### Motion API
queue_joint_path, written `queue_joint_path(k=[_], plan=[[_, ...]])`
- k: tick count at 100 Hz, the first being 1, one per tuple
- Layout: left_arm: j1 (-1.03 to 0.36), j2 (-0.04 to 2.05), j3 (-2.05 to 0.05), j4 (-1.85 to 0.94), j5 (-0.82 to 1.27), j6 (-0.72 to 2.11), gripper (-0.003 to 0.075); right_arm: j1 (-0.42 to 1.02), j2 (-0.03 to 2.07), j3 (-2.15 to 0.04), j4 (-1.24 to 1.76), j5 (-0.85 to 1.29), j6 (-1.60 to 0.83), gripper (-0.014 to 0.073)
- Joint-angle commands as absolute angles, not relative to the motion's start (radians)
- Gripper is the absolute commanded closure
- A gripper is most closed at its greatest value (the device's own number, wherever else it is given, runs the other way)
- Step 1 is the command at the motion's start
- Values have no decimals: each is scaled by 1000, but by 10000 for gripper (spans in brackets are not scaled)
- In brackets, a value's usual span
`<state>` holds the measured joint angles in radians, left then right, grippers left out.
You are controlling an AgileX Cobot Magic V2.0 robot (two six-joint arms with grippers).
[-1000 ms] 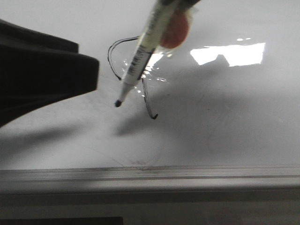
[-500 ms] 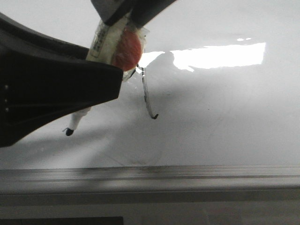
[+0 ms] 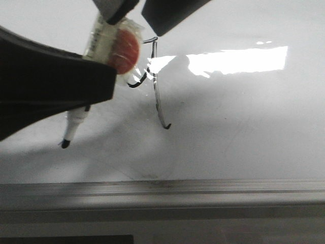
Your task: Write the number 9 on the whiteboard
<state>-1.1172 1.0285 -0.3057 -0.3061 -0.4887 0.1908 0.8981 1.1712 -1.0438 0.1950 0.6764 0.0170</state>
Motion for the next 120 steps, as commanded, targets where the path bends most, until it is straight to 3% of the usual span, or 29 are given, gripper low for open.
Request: queue_joint_path(k=[1,26,87,102,111,120], plan=[[-1126,978,-337,-565,-509,170,741,899,1153,-1070,187,605,8,134],[-1126,964,-337,-1060,-469,240,741,899,1153,-1070,189,607,8,195],[-1126,1034,-337,-958,-554,244,730,899,1151,-1070,205,618,10,196],[-1126,1034,-337,-951,-527,244,552,899,1145,-1070,205,620,10,206],[-1126,1034,-337,-951,-511,244,413,899,1137,-1070,205,620,10,269],[-1126,1034,-337,-950,-509,244,335,899,1121,-1070,194,622,10,340]])
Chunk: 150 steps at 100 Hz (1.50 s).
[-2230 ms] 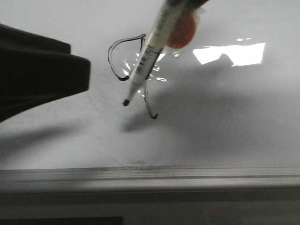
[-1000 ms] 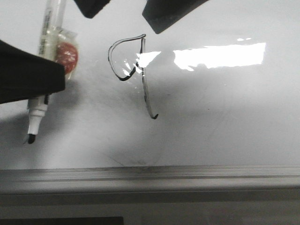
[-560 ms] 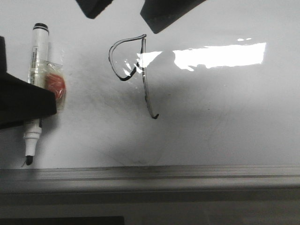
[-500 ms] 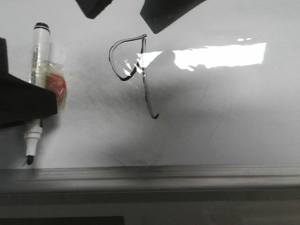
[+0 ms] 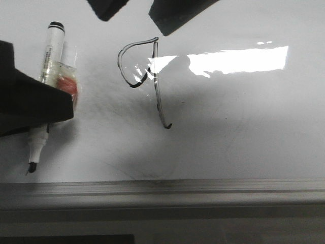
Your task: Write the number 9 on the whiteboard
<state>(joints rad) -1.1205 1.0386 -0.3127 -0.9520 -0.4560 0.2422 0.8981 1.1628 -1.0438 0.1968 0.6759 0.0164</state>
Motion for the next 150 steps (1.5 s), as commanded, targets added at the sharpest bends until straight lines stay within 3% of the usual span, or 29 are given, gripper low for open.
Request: queue_joint_path(k=[1,10,25,32,42,52,75,99,150], plan=[[-1126,1034,-337,-950,-509,244,329,899,1117,-1070,194,622,10,345],[-1126,1009,-337,-950,-507,244,323,899,1091,-1063,170,622,10,432],[-1126,905,-337,-949,-491,244,335,899,1001,-1005,116,597,10,667],[-1126,839,-335,-936,-476,246,366,899,939,-951,101,547,10,656],[-1126,746,-323,-885,-454,246,514,899,838,-845,60,423,10,657],[-1126,662,-285,-796,-439,246,741,899,711,-703,9,277,9,657],[-1126,528,-162,-656,-425,248,741,899,382,-364,-26,-31,9,657],[-1126,518,-108,-661,-422,242,741,899,120,-140,-24,-54,9,657],[-1126,518,-81,-662,-433,242,741,899,69,-22,-24,-31,9,657]])
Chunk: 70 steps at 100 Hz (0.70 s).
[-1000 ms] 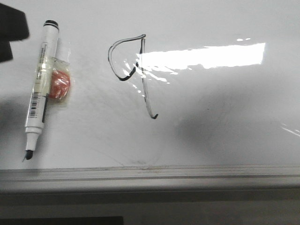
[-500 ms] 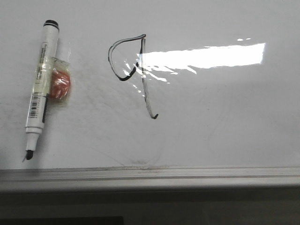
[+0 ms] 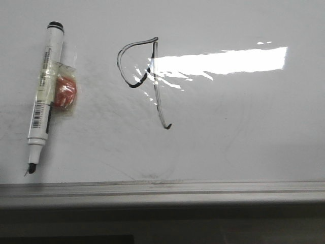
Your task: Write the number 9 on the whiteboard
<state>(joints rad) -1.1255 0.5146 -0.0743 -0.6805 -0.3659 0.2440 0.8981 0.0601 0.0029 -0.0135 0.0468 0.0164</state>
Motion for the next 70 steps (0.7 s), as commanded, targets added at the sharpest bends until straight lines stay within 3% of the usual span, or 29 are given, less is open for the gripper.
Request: queue_joint_path(k=[1,20,34,55,70], plan=[[-1126,518,-78,-662,-433,242,741,899,69,-22,-24,-31,9,657],[-1086,511,39,-524,-486,242,741,899,69,-22,-24,-31,9,657],[-979,465,35,-530,-368,242,741,899,69,-22,-24,-31,9,657],[-704,345,35,-341,-261,242,741,899,69,-22,-24,-31,9,657],[-481,207,35,-197,-42,128,741,899,69,-22,-24,-31,9,657]])
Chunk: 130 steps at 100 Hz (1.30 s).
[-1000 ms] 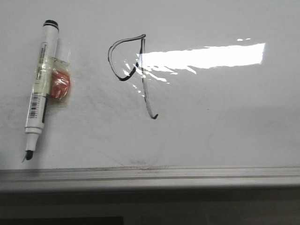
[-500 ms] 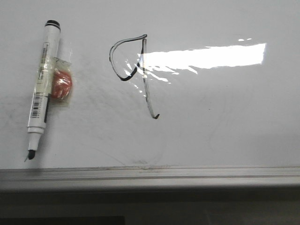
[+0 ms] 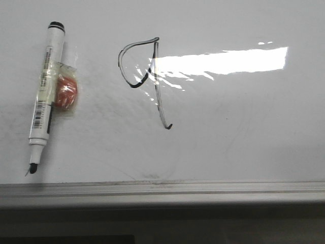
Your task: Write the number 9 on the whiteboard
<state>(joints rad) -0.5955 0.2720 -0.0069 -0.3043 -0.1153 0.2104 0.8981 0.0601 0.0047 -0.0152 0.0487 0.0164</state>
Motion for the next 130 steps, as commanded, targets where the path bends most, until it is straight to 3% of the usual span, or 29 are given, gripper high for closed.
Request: queue_joint_path(k=[1,12,32,109,119,130], plan=[[-471,200,35,-170,-30,109,741,899,69,-22,-24,-31,9,657],[-315,96,35,7,153,22,741,899,69,-22,-24,-31,9,657],[-139,-28,35,-56,294,-48,741,899,69,-22,-24,-31,9,657],[-133,-29,35,-65,295,-49,741,899,69,-17,-24,-35,9,657],[-133,-29,35,-65,295,-49,741,874,69,27,-24,-91,9,657],[-133,-29,35,-65,295,-49,741,809,69,23,-24,-16,9,657]])
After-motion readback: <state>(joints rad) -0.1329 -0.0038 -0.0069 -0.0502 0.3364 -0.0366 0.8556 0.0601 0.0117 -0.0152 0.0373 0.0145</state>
